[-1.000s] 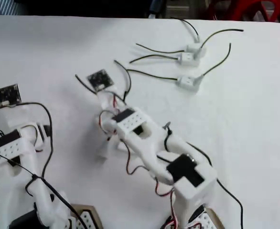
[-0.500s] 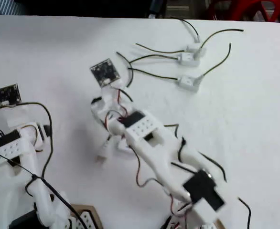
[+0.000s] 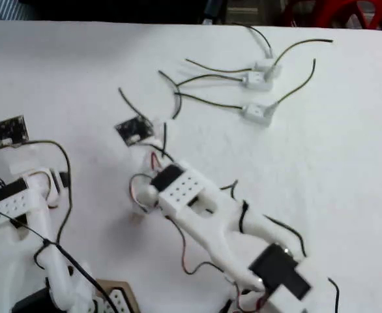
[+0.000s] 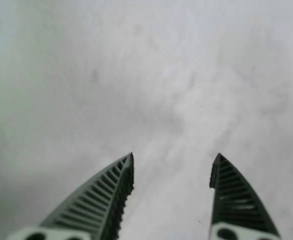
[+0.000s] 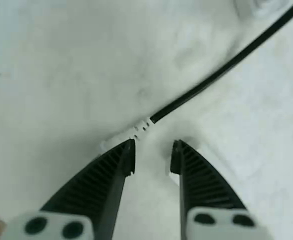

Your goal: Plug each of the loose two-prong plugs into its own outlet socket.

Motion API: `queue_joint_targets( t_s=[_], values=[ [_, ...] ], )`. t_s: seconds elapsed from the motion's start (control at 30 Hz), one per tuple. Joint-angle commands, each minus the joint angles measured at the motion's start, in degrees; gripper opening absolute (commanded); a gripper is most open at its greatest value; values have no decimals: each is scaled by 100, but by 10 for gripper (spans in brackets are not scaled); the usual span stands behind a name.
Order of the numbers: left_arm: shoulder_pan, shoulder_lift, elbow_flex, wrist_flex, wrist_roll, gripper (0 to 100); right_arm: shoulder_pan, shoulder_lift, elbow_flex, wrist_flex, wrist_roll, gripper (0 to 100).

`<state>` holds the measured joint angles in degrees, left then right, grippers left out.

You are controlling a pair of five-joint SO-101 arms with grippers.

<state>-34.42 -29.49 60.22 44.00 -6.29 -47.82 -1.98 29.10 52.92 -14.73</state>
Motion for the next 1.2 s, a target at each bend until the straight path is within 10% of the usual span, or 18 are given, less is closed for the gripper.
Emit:
queue_joint_targets(
  t_s=[0.0,0.33,1.17],
  values=[
    [-84,-224,-35,-105,0,253,-75,409,-677,479,-387,126],
    [-84,-224,-35,-105,0,253,-488,1411,-2259,2053,-976,127],
    [-92,-207,-35,-105,0,253,-655,3143,-3481,2149,-1538,18]
  ],
)
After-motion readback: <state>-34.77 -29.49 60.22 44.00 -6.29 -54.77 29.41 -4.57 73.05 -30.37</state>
